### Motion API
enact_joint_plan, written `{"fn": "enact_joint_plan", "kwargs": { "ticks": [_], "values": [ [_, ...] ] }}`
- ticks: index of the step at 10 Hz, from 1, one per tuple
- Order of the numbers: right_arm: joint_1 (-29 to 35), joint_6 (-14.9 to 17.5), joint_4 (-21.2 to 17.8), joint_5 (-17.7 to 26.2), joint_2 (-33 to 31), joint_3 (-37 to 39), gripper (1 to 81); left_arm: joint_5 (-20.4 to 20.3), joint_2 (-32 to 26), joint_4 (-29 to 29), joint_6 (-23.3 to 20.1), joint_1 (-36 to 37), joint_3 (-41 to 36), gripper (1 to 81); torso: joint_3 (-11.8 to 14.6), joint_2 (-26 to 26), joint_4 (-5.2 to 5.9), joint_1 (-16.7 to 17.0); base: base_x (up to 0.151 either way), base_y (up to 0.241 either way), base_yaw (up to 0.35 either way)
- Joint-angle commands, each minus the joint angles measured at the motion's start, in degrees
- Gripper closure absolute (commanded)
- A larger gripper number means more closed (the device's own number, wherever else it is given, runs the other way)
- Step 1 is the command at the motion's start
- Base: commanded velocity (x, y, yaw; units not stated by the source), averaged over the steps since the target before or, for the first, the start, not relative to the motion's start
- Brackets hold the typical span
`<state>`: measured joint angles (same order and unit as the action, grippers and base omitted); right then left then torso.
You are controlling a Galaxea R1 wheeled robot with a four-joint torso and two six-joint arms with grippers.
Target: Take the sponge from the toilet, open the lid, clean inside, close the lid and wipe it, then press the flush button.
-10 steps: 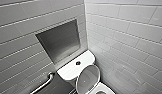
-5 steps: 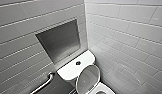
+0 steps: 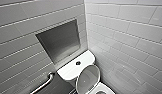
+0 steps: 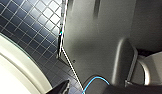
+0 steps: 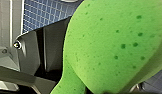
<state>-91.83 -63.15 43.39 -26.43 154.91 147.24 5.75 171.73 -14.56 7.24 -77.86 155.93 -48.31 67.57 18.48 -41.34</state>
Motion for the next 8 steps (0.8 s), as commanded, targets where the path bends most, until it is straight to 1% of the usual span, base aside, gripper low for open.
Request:
{"fn": "enact_joint_plan", "kwargs": {
  "ticks": [1, 2, 3, 4, 5, 6, 7, 8],
  "values": [
    [0.5, -0.1, 2.3, 10.9, 0.8, -1.9, 81.1, 4.3, -0.8, 0.3, -0.3, 0.8, 0.3, 1.0, 0.0, 0.0, 0.0, 0.0, 0.0, 0.0, 0.0],
    [1.9, 3.2, 0.8, 15.6, 0.4, -4.1, 81.1, 4.3, -0.7, 0.5, -0.3, 0.8, 0.3, 1.0, 0.0, 0.0, 0.0, 0.0, 0.0, 0.0, 0.0],
    [3.2, 9.3, -5.7, 19.1, 0.1, -6.4, 81.1, 4.3, -0.7, 0.5, -0.3, 0.8, 0.3, 1.0, 0.0, 0.0, 0.0, 0.0, 0.0, 0.0, 0.0],
    [4.1, 23.4, -19.2, 20.5, -0.4, -8.8, 81.1, 4.3, -0.8, 0.7, -0.4, 0.8, 0.3, 1.0, 0.0, 0.0, 0.0, 0.0, 0.0, 0.0, 0.0],
    [4.8, 39.0, -33.5, 20.0, -1.6, -12.3, 81.1, 4.2, -0.8, 0.6, -0.4, 0.8, 0.3, 1.0, 0.0, 0.0, 0.0, 0.0, 0.0, 0.0, 0.0],
    [5.3, 47.4, -39.8, 19.2, -3.9, -17.3, 81.1, 4.2, -0.8, 0.7, -0.4, 0.8, 0.3, 1.0, 0.0, 0.0, 0.0, 0.0, 0.0, 0.0, 0.0],
    [6.0, 50.6, -40.0, 16.5, -8.7, -24.8, 81.1, 4.2, -0.7, 0.7, -0.4, 0.8, 0.3, 1.0, 0.0, 0.0, 0.0, 0.0, 0.0, 0.0, 0.0],
    [6.3, 51.1, -40.0, 12.1, -14.1, -33.6, 81.1, 4.2, -0.5, 0.7, -0.4, 0.8, 0.3, 1.0, 0.0, 0.0, 0.0, 0.0, 0.0, 0.0, 0.0]
  ]
}}
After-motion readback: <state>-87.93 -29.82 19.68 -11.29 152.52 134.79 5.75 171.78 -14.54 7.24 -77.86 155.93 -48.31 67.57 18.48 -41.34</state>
